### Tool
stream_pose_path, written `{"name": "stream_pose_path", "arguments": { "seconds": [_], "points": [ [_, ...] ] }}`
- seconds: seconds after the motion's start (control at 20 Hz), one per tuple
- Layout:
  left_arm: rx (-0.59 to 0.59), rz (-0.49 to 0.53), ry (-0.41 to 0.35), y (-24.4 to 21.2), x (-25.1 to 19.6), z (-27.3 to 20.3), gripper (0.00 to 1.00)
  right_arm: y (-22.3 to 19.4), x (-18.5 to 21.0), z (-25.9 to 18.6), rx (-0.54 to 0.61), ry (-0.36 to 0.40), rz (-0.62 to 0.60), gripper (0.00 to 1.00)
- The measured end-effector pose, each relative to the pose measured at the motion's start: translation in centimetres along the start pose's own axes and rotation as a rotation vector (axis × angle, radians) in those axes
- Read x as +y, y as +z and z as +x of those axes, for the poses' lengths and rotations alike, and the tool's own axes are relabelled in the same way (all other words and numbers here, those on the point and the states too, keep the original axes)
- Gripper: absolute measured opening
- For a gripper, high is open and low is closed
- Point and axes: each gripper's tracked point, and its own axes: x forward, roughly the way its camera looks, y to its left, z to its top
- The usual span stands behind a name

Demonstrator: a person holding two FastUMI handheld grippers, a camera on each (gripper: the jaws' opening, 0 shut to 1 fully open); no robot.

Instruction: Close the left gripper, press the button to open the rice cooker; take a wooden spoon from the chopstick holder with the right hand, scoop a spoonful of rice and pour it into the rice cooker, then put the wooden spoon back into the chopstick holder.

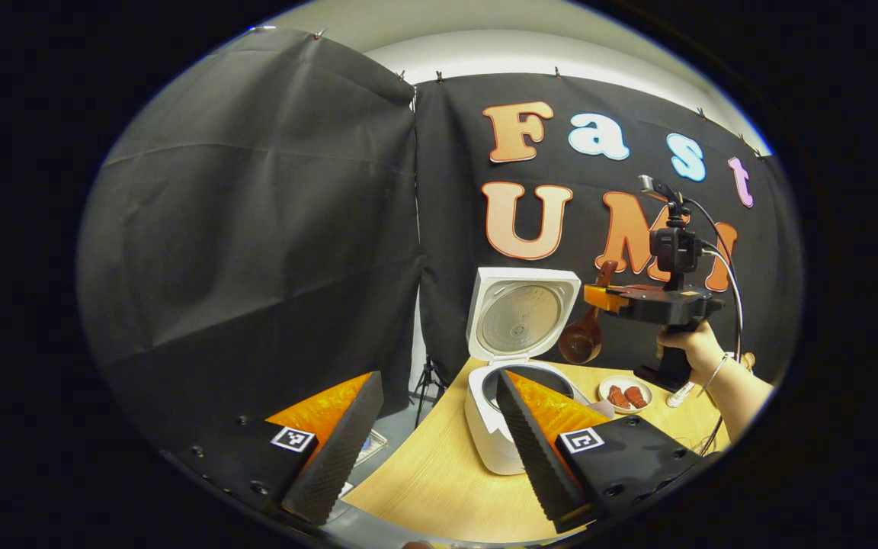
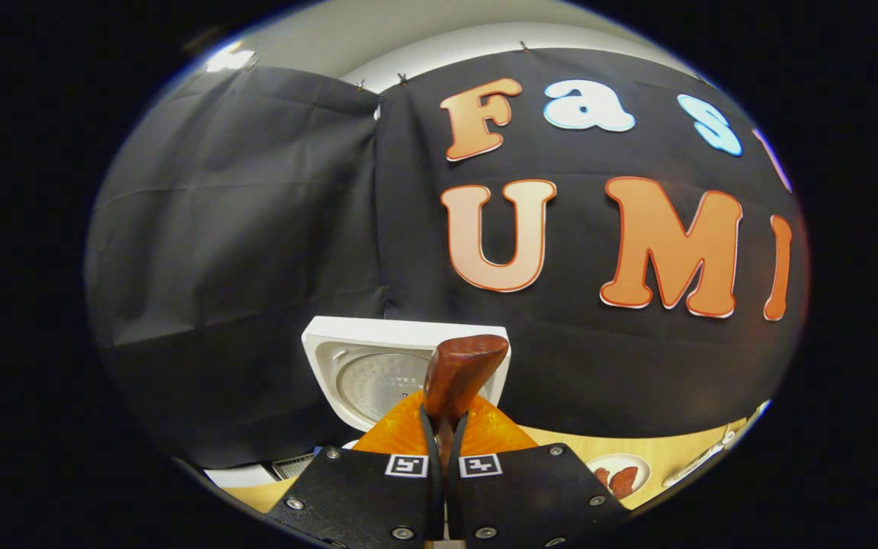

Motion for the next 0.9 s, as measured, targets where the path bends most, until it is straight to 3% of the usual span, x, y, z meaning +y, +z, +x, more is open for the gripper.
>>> {"name": "stream_pose_path", "arguments": {
  "seconds": [0.15,0.4,0.9],
  "points": [
    [-0.008,-0.016,-0.026,0.6,-0.8,0.1,1.00,0.3,-2.4,-1.1,0.018,-0.020,0.170,0.01],
    [-0.029,-0.038,-0.056,1.7,-2.2,0.7,1.00,1.0,-9.2,-5.9,-0.011,-0.107,0.307,0.01],
    [-0.053,-0.036,-0.122,3.1,-6.2,1.4,1.00,-2.9,-25.5,-21.2,-0.042,-0.406,0.396,0.01]
  ]
}}
